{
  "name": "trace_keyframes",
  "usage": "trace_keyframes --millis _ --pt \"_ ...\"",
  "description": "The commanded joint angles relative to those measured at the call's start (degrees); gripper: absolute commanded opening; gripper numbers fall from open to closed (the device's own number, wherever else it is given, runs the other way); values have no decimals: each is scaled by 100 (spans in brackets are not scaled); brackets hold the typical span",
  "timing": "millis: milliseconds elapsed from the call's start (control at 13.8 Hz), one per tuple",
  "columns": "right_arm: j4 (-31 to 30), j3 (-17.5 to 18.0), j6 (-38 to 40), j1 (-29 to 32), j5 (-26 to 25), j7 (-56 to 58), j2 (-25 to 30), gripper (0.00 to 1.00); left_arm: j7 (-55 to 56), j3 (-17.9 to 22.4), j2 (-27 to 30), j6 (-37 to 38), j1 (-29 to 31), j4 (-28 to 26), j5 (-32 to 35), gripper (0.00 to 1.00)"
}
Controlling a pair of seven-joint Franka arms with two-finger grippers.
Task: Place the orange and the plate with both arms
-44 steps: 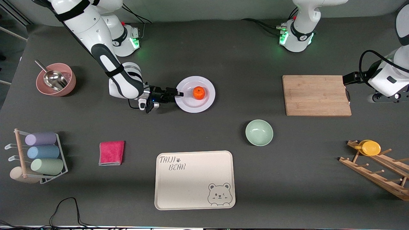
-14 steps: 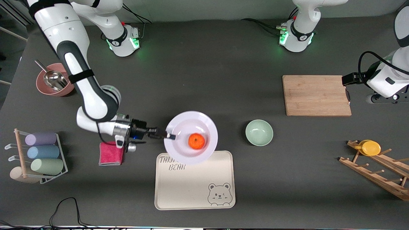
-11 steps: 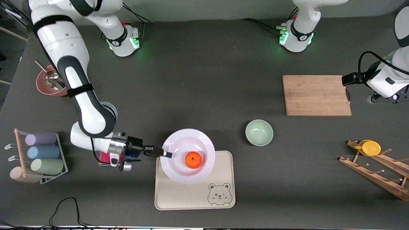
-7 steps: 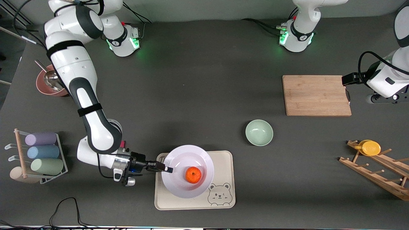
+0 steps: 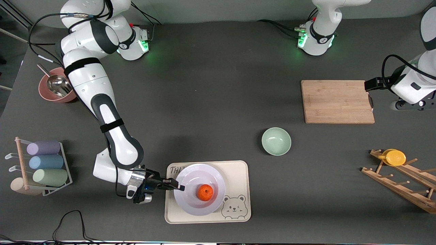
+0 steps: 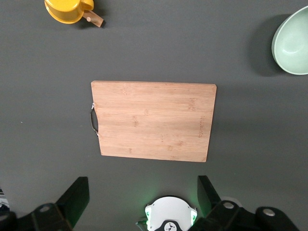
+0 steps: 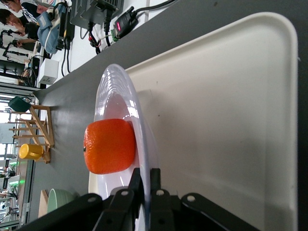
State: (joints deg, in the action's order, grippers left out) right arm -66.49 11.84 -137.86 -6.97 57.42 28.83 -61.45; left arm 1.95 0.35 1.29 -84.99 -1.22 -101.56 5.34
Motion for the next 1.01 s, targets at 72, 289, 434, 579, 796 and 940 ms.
trace_keyframes --millis 72,289,434,579,796,940 --pt "277 29 -118 -76 -309 -211 -210 75 42 36 11 -26 -45 14 -33 100" --pt "268 29 -145 -94 -617 -237 -192 100 42 36 11 -79 -53 22 -33 100" --pt "312 3 -136 -85 -1115 -264 -87 100 42 36 11 -71 -53 22 -33 100" --pt "391 -199 -136 -85 -2151 -465 18 100 42 36 11 -53 -53 14 -33 100" --pt "532 -234 231 -67 -3357 -483 483 100 42 27 11 -18 -62 14 -33 100" --pt "515 -357 662 -58 -3492 -719 904 100 68 36 11 -9 -158 14 -33 100"
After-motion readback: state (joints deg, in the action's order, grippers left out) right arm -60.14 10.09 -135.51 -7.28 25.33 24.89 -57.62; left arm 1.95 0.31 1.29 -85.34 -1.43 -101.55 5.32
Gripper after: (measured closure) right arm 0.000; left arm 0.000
